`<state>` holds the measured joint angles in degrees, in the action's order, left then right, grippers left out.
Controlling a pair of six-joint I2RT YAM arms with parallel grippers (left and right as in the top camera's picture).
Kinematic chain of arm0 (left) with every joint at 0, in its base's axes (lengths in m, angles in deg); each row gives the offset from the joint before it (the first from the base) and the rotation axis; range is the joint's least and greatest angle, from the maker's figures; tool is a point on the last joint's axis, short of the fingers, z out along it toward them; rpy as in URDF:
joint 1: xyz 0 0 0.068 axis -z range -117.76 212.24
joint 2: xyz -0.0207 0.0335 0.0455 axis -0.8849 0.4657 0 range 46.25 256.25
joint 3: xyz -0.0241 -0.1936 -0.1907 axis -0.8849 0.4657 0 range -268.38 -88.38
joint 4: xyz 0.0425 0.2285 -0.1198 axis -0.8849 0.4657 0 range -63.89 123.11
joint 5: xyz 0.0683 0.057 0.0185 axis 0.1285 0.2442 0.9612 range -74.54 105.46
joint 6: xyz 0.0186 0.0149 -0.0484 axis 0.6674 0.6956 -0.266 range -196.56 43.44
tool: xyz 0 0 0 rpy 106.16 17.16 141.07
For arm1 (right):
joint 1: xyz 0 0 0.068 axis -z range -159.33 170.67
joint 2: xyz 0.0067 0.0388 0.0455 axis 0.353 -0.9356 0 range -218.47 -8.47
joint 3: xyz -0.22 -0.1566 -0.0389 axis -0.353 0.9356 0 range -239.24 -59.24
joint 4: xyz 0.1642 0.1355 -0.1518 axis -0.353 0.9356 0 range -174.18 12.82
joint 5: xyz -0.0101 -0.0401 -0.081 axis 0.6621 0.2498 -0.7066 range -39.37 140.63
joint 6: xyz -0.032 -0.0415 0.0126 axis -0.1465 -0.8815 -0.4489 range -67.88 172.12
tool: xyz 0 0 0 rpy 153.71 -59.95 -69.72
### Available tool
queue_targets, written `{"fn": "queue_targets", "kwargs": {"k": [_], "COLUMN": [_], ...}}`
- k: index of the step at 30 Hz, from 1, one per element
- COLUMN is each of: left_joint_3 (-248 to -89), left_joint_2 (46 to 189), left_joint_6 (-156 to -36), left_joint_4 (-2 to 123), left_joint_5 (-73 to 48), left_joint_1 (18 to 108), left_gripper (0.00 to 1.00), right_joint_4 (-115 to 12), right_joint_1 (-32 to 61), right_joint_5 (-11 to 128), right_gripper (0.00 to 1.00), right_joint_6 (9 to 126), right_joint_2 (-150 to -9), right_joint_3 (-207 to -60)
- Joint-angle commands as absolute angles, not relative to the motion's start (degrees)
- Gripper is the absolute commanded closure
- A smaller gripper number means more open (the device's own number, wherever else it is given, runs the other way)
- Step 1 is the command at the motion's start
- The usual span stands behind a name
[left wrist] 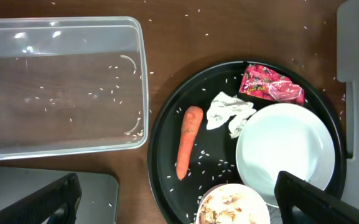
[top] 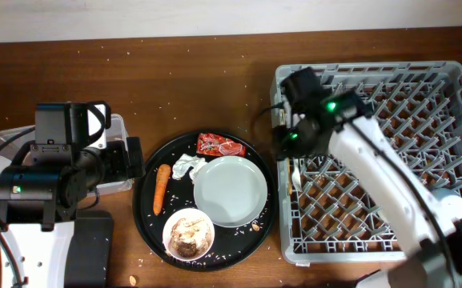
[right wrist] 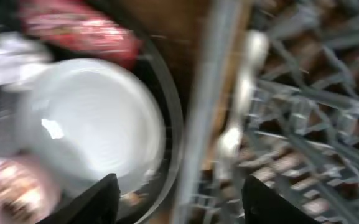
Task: Sort waste into correct bins and load items into the dishwasher rack
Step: 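Lift the white plate with the right gripper and stand it in rack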
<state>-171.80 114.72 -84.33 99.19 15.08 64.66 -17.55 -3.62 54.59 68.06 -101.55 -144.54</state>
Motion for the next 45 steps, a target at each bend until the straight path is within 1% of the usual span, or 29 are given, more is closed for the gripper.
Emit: {"fn": "queue_targets", "kwargs": {"k": [1,4,5,7,10,14,16,17,18,20,21,22,23,24,29,34,36,40,41,42,44,45], "left_joint_3": [-172.2,-172.2,-172.2,-172.2,-172.2,-172.2,-172.2,-172.2,-172.2,-172.2,-172.2,-172.2,-172.2,-172.2,-172.2,-172.2,-172.2,-172.2,-172.2,-172.2,-172.2,-172.2], "left_joint_2": [114.8,114.8,114.8,114.8,114.8,114.8,114.8,114.8,114.8,114.8,114.8,114.8,114.8,114.8,114.8,114.8,114.8,114.8,114.8,114.8,114.8,114.8], "left_joint_6": [-84.2,-84.2,-84.2,-84.2,-84.2,-84.2,-84.2,-84.2,-84.2,-84.2,-84.2,-84.2,-84.2,-84.2,-84.2,-84.2,-84.2,-84.2,-84.2,-84.2,-84.3,-84.2], "left_joint_4": [99.1,99.1,99.1,99.1,99.1,99.1,99.1,99.1,99.1,99.1,99.1,99.1,99.1,99.1,99.1,99.1,99.1,99.1,99.1,99.1,99.1,99.1], "left_joint_5": [15.5,15.5,15.5,15.5,15.5,15.5,15.5,15.5,15.5,15.5,15.5,15.5,15.5,15.5,15.5,15.5,15.5,15.5,15.5,15.5,15.5,15.5], "left_joint_1": [64.3,64.3,64.3,64.3,64.3,64.3,64.3,64.3,64.3,64.3,64.3,64.3,64.3,64.3,64.3,64.3,64.3,64.3,64.3,64.3,64.3,64.3], "left_gripper": [0.01,0.01,0.01,0.01,0.01,0.01,0.01,0.01,0.01,0.01,0.01,0.01,0.01,0.01,0.01,0.01,0.01,0.01,0.01,0.01,0.01,0.01], "right_joint_4": [-18.4,-18.6,-18.6,-18.1,-16.0,-19.2,-22.8,-26.8,-29.6,-32.2,-32.7,-32.9,-32.9,-32.5,-29.1,-27.1,-25.0,-15.3,-12.3,-6.2,-3.3,-3.3], "right_joint_1": [-11.7,-17.9,-18.9,-19.4,-19.4,-19.4,-19.3,-19.4,-19.4,-19.4,-19.4,-19.4,-19.4,-19.4,-18.2,-18.3,-18.2,-18.2,-18.1,-16.3,-11.7,-8.6], "right_joint_5": [56.0,55.9,56.0,56.0,56.2,56.5,58.1,59.1,59.1,59.2,59.2,59.0,59.1,58.9,57.9,53.2,48.7,30.7,25.0,11.4,-2.5,-6.9], "right_gripper": [0.37,0.39,0.41,0.42,0.48,0.48,0.48,0.48,0.51,0.59,0.67,0.83,0.90,0.95,0.96,0.96,0.96,0.96,0.96,0.96,0.96,0.96], "right_joint_6": [72.1,80.3,83.2,88.1,94.3,96.3,97.4,97.4,97.1,96.1,96.1,96.1,96.1,96.1,96.1,89.8,89.8,89.8,89.8,89.8,89.5,86.6], "right_joint_2": [-99.7,-103.1,-104.8,-108.1,-113.9,-117.9,-117.9,-117.9,-117.9,-117.9,-117.9,-117.9,-117.9,-117.8,-115.3,-106.7,-103.4,-95.0,-93.4,-90.6,-88.0,-87.5], "right_joint_3": [-145.7,-144.3,-143.8,-143.4,-141.3,-134.0,-129.8,-127.4,-126.2,-125.7,-125.7,-125.7,-125.7,-125.7,-126.4,-132.2,-135.2,-145.3,-147.7,-151.3,-152.3,-152.3]}}
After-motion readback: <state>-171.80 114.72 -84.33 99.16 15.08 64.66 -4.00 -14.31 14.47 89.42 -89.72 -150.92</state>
